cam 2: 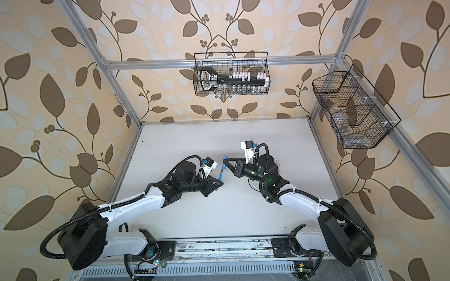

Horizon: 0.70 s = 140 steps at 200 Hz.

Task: Insert the pens into the pen caps
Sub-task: 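Align the blue cap above the nib of the blue pen held by left gripper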

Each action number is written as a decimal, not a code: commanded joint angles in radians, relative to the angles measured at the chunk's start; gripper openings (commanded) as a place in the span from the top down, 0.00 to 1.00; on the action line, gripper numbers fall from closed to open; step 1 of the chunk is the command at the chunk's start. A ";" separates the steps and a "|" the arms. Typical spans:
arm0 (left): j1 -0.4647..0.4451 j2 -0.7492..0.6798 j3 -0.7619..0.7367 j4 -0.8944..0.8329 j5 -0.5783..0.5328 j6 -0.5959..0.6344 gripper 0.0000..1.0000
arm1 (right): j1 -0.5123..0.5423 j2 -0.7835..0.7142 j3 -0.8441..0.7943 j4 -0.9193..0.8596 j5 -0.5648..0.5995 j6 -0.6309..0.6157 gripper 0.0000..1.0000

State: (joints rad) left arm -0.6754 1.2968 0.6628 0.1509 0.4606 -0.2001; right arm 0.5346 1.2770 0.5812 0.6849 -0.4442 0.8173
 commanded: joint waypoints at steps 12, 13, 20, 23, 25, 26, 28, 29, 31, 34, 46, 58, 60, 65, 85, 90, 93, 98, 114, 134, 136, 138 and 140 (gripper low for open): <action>-0.009 -0.027 0.017 0.035 0.009 0.000 1.00 | -0.017 -0.031 0.028 0.012 0.022 -0.017 0.85; -0.009 -0.027 0.017 0.035 0.010 0.000 1.00 | -0.018 -0.032 0.029 0.011 0.022 -0.018 0.85; -0.008 -0.027 0.017 0.036 0.011 -0.001 1.00 | -0.019 -0.030 0.035 0.005 0.025 -0.022 0.85; -0.008 -0.027 0.017 0.037 0.012 -0.001 1.00 | -0.019 -0.030 0.037 0.000 0.025 -0.026 0.85; -0.008 -0.027 0.017 0.038 0.012 -0.001 1.00 | -0.019 -0.029 0.039 -0.002 0.025 -0.027 0.85; -0.008 -0.027 0.017 0.038 0.012 -0.001 1.00 | -0.019 -0.029 0.040 -0.002 0.026 -0.027 0.85; -0.008 -0.027 0.017 0.038 0.012 -0.002 1.00 | -0.018 -0.028 0.041 -0.002 0.026 -0.028 0.85; -0.008 -0.027 0.017 0.038 0.012 -0.002 1.00 | -0.018 -0.027 0.041 -0.003 0.026 -0.028 0.85; -0.008 -0.027 0.017 0.037 0.013 -0.002 1.00 | -0.019 -0.027 0.042 -0.002 0.025 -0.029 0.85; -0.007 -0.027 0.016 0.038 0.013 -0.002 1.00 | -0.018 -0.024 0.043 0.000 0.024 -0.029 0.85; -0.007 -0.028 0.016 0.038 0.014 -0.002 1.00 | -0.015 -0.015 0.044 0.006 0.024 -0.029 0.85; -0.007 -0.027 0.016 0.038 0.014 -0.002 1.00 | -0.012 -0.003 0.043 0.015 0.024 -0.028 0.85; -0.007 -0.027 0.016 0.038 0.015 -0.001 1.00 | -0.012 -0.002 0.043 0.017 0.024 -0.029 0.85; -0.008 -0.027 0.016 0.039 0.014 -0.002 1.00 | -0.010 0.004 0.042 0.021 0.022 -0.026 0.85; -0.008 -0.025 0.012 0.047 0.012 -0.005 1.00 | -0.004 0.023 0.034 0.050 0.022 -0.022 0.85; -0.008 -0.025 0.012 0.047 0.011 -0.005 1.00 | -0.005 0.026 0.033 0.056 0.022 -0.021 0.85; -0.008 -0.024 0.011 0.047 0.010 -0.004 1.00 | -0.003 0.029 0.032 0.059 0.022 -0.020 0.85; -0.008 -0.024 0.011 0.048 0.010 -0.004 1.00 | -0.003 0.032 0.031 0.063 0.023 -0.019 0.85; -0.009 -0.022 0.012 0.050 0.011 -0.005 1.00 | -0.004 0.037 0.029 0.084 0.023 -0.011 0.85; -0.008 -0.022 0.011 0.050 0.010 -0.006 1.00 | -0.001 0.041 0.030 0.095 0.022 -0.009 0.85; -0.009 -0.022 0.011 0.050 0.010 -0.006 1.00 | -0.001 0.041 0.030 0.095 0.022 -0.009 0.85; -0.008 -0.022 0.011 0.050 0.010 -0.005 1.00 | -0.001 0.040 0.029 0.096 0.023 -0.008 0.85; -0.008 -0.022 0.011 0.050 0.010 -0.004 1.00 | -0.001 0.039 0.029 0.097 0.022 -0.008 0.85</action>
State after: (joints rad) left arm -0.6754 1.2968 0.6628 0.1547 0.4618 -0.2012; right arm 0.5282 1.3109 0.5915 0.7227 -0.4294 0.8005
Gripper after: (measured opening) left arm 0.128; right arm 0.149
